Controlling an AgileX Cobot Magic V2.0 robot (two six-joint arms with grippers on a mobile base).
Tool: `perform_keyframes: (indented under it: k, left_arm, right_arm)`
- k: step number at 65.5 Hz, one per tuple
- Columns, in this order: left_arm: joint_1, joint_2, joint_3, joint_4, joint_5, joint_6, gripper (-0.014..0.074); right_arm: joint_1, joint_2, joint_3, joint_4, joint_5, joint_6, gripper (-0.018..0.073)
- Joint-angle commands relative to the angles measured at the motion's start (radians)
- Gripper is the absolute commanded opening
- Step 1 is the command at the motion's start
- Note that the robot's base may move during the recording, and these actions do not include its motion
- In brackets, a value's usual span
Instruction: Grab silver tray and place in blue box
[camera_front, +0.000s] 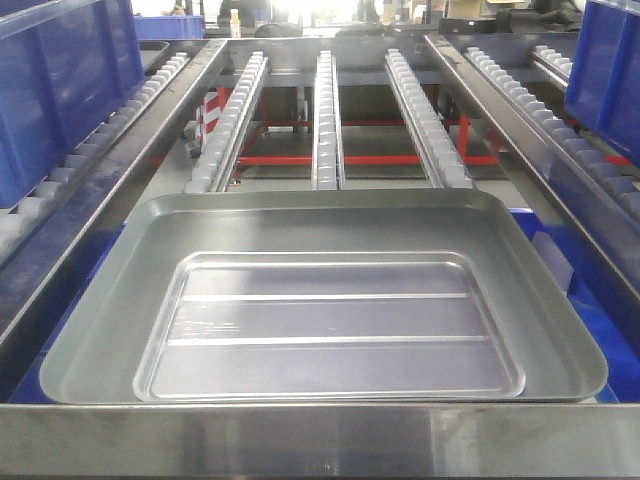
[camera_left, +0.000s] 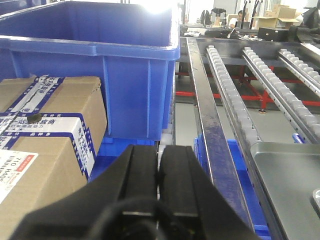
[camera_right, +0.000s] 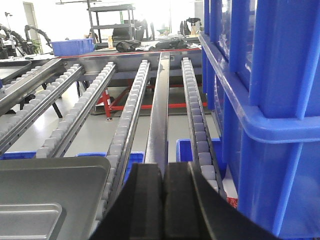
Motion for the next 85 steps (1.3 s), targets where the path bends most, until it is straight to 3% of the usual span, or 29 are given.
perform_keyframes:
  k: [1,27,35,51,58,65,80,85]
  left_arm:
    - [-0.006,-0.014,0.018,-0.002,-0.088,0.000,-0.0008]
    - [-0.006,-0.014,0.018,-0.002,-0.088,0.000,-0.0008]
    - [-0.006,-0.014,0.018,-0.002,-0.092,0.000,-0.0008]
    - [-0.006,-0.011,-0.004,-0.002,-0.084,0.000,-0.0008]
    - [-0.008,0.019,-0.099,0.007,0.087,0.000,-0.0008]
    - [-0.008,0.107,-0.207,-0.002,0.257,0.000,-0.0008]
    - [-0.008,0.475,-0.459,-0.220,0.605,0.000,-0.0008]
    - [-0.008,0.587,-0.518,-0.282,0.670,0.000,-0.0008]
  right_arm:
    - [-0.005,-0.019,-0.018,-0.002,-0.085,-0.014,0.0052]
    - [-0.005,-0.019,-0.018,-0.002,-0.085,-0.014,0.0052]
    - [-0.005,-0.019,-0.018,-0.067,-0.104,-0.020,0.0052]
    - [-0.005,-0.016,-0.034,-0.067,-0.104,-0.014,0.0052]
    - [-0.005,0.030,-0.123,-0.025,0.064,0.054,0.0052]
    - [-0.005,0.141,-0.241,-0.007,0.218,0.057,0.0052]
    - [-0.005,0.559,-0.461,0.032,0.436,0.056,0.0052]
    - [-0.005,0.699,-0.536,0.055,0.516,0.056,0.0052]
